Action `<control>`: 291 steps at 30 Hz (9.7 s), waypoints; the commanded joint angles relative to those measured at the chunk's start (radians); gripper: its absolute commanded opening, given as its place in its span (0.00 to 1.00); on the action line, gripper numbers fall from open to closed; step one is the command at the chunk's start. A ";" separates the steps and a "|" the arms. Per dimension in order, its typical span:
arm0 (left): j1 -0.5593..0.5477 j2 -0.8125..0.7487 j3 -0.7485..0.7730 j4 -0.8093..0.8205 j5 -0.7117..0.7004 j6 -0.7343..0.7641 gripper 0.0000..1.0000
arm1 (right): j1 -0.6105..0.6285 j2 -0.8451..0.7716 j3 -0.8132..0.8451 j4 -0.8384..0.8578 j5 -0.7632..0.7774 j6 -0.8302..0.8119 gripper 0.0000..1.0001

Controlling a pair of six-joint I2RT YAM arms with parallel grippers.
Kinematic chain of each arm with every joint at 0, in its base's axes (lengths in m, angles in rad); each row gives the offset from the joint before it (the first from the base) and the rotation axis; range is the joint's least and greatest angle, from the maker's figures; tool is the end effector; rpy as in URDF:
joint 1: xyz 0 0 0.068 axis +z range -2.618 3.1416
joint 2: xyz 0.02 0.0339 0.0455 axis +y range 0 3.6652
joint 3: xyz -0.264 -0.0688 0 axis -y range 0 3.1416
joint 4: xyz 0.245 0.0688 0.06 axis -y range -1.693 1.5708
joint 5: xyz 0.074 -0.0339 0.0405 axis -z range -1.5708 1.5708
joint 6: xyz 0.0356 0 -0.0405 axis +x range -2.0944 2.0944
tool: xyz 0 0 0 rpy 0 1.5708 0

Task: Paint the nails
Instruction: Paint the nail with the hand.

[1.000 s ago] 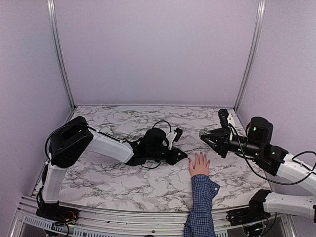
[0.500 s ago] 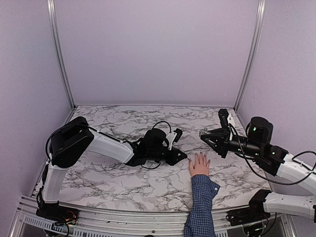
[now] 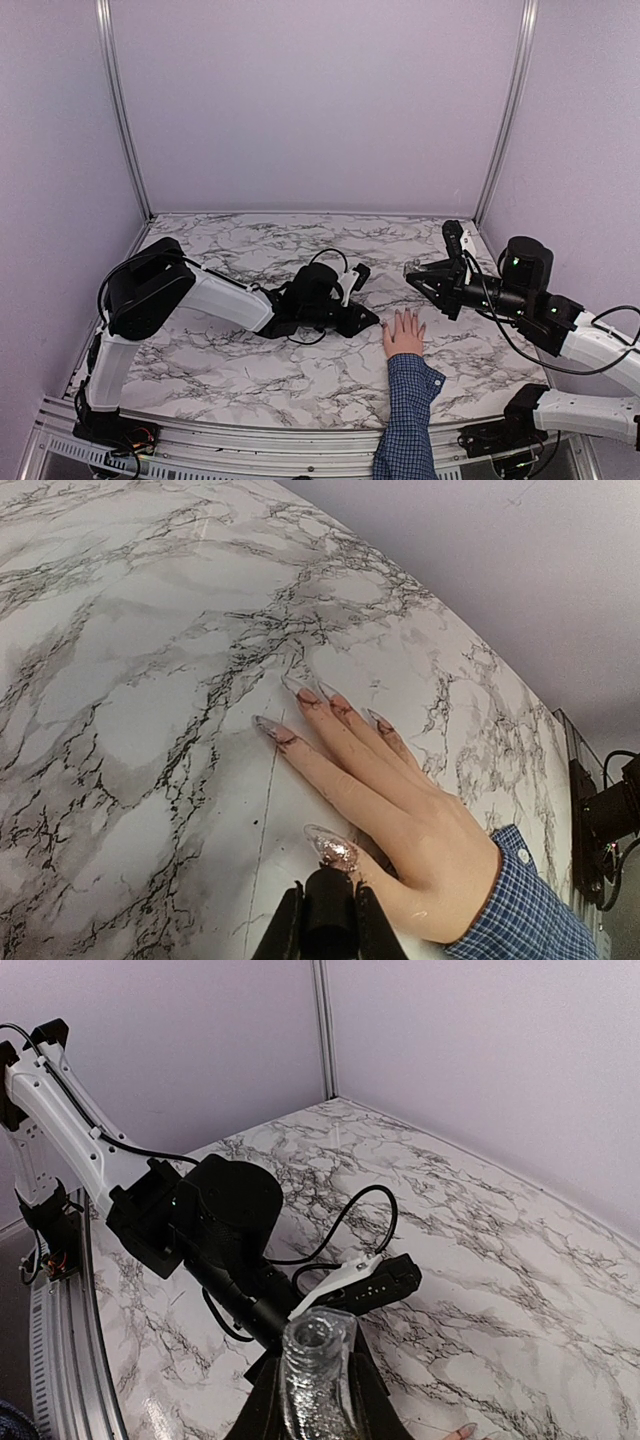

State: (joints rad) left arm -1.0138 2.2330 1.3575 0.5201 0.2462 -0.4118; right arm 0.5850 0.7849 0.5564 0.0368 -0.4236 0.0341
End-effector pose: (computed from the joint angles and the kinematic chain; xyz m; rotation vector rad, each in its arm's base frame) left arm 0.2501 -0.4181 0.1342 0.7943 1.9498 -1.1504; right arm 0.1503 0.1171 0.2827 -0.7926 1.6369 0.8166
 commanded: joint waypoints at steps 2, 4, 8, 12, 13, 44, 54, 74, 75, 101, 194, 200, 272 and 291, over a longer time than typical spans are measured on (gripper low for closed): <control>-0.002 0.013 0.026 0.025 0.004 -0.001 0.00 | -0.008 -0.009 0.004 0.030 0.011 0.009 0.00; -0.002 0.014 0.029 0.025 0.004 0.001 0.00 | -0.008 -0.009 0.003 0.031 0.011 0.008 0.00; -0.002 0.014 0.034 0.025 0.002 0.002 0.00 | -0.008 -0.009 0.003 0.030 0.011 0.008 0.00; 0.000 0.016 0.043 0.025 0.004 0.002 0.00 | -0.007 -0.009 0.002 0.031 0.013 0.008 0.00; 0.000 0.016 0.045 0.026 0.005 0.003 0.00 | -0.007 -0.009 0.002 0.032 0.013 0.009 0.00; 0.010 0.038 0.061 0.004 -0.016 -0.005 0.00 | -0.007 -0.014 0.003 0.029 0.014 0.009 0.00; 0.019 0.044 0.072 -0.002 -0.010 -0.008 0.00 | -0.008 -0.012 0.002 0.031 0.016 0.007 0.00; 0.039 -0.006 0.056 -0.016 -0.046 0.039 0.00 | -0.008 -0.015 -0.004 0.032 0.017 0.013 0.00; 0.041 -0.021 0.045 -0.016 -0.061 0.048 0.00 | -0.008 -0.015 -0.004 0.034 0.018 0.013 0.00; 0.018 -0.022 -0.017 0.087 0.072 0.042 0.00 | -0.009 -0.016 -0.006 0.033 0.017 0.011 0.00; 0.023 0.057 0.042 0.067 0.058 0.003 0.00 | -0.007 -0.031 -0.012 0.034 0.029 0.015 0.00; 0.023 0.063 0.048 0.065 0.055 0.002 0.00 | -0.007 -0.033 -0.010 0.029 0.029 0.015 0.00; 0.072 -0.077 0.015 0.056 0.025 0.076 0.00 | -0.007 -0.054 -0.012 0.045 0.041 0.018 0.00; 0.088 -0.430 -0.290 0.081 -0.114 0.164 0.00 | -0.004 -0.017 0.005 0.120 0.014 -0.002 0.00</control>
State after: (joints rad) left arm -0.9356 1.9079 1.1286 0.5804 0.1864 -0.2764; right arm 0.5850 0.7624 0.5449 0.1020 -0.4072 0.0525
